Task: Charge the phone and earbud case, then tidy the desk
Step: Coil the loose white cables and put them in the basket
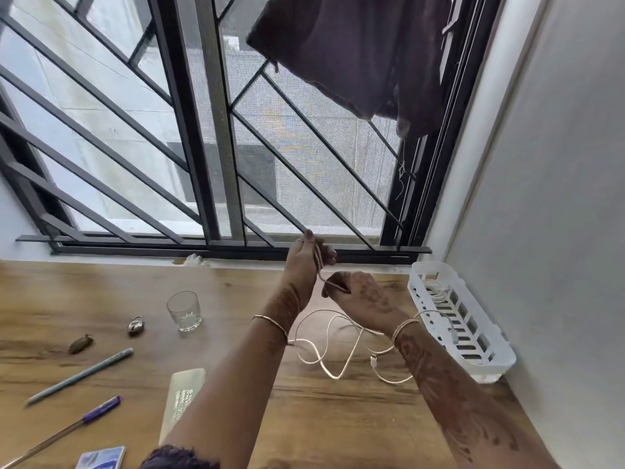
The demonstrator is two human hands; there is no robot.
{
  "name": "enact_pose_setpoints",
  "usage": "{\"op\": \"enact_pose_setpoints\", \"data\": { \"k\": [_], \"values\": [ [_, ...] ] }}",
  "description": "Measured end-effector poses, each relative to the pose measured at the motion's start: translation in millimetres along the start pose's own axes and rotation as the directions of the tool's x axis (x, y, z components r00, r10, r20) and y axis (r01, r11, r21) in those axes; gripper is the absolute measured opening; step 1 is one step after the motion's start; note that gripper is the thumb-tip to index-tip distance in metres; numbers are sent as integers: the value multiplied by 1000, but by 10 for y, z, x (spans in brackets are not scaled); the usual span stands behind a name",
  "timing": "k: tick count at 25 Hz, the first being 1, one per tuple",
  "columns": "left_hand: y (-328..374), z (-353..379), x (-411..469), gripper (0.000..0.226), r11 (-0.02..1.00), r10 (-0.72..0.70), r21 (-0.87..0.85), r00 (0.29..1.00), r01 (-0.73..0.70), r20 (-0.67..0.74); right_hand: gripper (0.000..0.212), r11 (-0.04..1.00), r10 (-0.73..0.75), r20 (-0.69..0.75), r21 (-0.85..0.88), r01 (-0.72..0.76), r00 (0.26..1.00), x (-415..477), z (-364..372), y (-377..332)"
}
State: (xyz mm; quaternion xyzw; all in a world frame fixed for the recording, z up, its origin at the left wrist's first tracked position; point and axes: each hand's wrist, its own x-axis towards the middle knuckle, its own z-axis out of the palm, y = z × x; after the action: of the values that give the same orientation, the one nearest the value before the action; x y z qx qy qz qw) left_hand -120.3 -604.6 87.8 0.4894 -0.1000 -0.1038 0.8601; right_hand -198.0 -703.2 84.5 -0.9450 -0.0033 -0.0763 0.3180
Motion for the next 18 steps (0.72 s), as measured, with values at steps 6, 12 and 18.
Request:
{"op": "enact_pose_setpoints", "data": {
  "k": [6, 12, 18],
  "values": [
    [-140, -140, -59, 46, 843, 85, 518, 988, -141, 130, 31, 962, 18, 19, 273, -23, 1000, 68, -245, -195],
    [80, -129, -198, 54, 876, -83, 483, 988, 11, 129, 33, 717, 181, 0, 684, -132, 983, 212, -289, -209],
    [140, -29, -243, 49, 984, -176, -29, 982, 178, 63, 42, 864, 254, -174, 482, -143, 951, 195, -58, -138]
  ]
}}
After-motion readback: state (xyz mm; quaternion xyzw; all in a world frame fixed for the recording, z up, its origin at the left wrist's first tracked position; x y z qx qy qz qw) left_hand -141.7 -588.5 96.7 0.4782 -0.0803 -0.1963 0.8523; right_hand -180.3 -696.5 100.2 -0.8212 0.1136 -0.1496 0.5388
